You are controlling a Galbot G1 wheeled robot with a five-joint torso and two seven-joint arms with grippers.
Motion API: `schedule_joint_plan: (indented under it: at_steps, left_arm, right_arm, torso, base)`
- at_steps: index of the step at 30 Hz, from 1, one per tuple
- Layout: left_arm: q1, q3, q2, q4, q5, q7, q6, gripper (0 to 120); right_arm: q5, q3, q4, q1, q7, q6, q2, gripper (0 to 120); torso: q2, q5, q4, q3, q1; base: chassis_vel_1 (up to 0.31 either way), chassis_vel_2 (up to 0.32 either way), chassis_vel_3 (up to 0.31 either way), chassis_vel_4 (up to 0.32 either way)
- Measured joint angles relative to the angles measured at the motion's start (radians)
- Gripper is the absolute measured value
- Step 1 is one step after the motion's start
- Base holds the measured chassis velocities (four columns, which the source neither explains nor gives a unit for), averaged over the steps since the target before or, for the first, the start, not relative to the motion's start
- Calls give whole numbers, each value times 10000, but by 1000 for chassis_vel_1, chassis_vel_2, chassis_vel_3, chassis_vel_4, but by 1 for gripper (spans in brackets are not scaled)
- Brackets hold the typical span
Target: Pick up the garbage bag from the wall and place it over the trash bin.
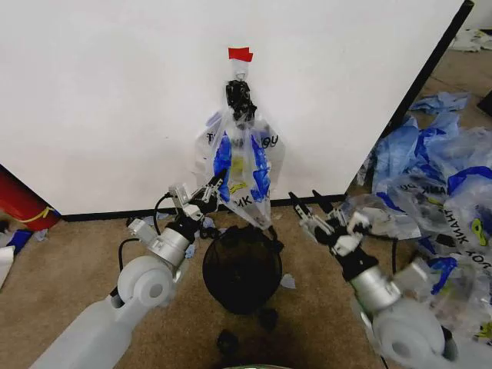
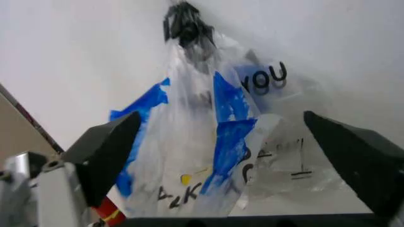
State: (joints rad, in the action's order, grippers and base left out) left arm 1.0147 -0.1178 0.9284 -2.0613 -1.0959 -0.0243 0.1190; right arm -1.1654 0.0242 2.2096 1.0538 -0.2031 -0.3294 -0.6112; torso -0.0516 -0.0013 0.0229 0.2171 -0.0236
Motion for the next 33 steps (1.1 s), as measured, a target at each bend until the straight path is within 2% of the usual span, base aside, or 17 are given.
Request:
schedule_joint_plan:
  at_steps: [4, 5, 11, 21, 24, 28, 33]
  left_arm:
    - [13, -98, 21, 19, 1, 2, -13, 0]
    - [13, -98, 21, 19, 1, 2, -13, 0]
    - [130, -274, 3, -7, 16, -1, -17, 0]
    - [194, -347, 24, -16, 40, -5, 8, 0]
    - [232, -351, 37, -17, 59, -5, 23, 0]
    - [252, -354, 63, -17, 76, -3, 41, 0]
    - [292, -354, 87, 33, 199, 30, 111, 0]
  right_arm:
    - [-448, 1494, -755, -1923, -598, 229, -316, 98]
    - [-448, 1494, -755, -1923, -598, 229, -316, 98]
    - [-585, 3101, -1535, -3929, -1007, 434, -963, 98]
    - [-369, 4361, -2174, -5044, -1515, 618, -1371, 89]
    - [-335, 4668, -2423, -5334, -1557, 619, -1495, 80]
    - [-331, 4879, -2640, -5579, -1593, 618, -1699, 77]
    - [-281, 5129, -2871, -5870, -1633, 615, -1978, 67]
  torso:
    - [0, 4, 7, 0, 0]
    - [0, 4, 7, 0, 0]
    - [0, 2, 6, 1, 0]
    - [0, 3, 9, 0, 0]
    - [0, 2, 9, 0, 0]
    - [0, 1, 8, -1, 1]
    - [0, 2, 7, -1, 1]
  base:
    - [0, 0, 0, 0]
    - [0, 0, 0, 0]
    - [0, 0, 0, 0]
    - [0, 0, 0, 0]
    - [0, 0, 0, 0]
    - [0, 0, 0, 0]
    - [0, 0, 0, 0]
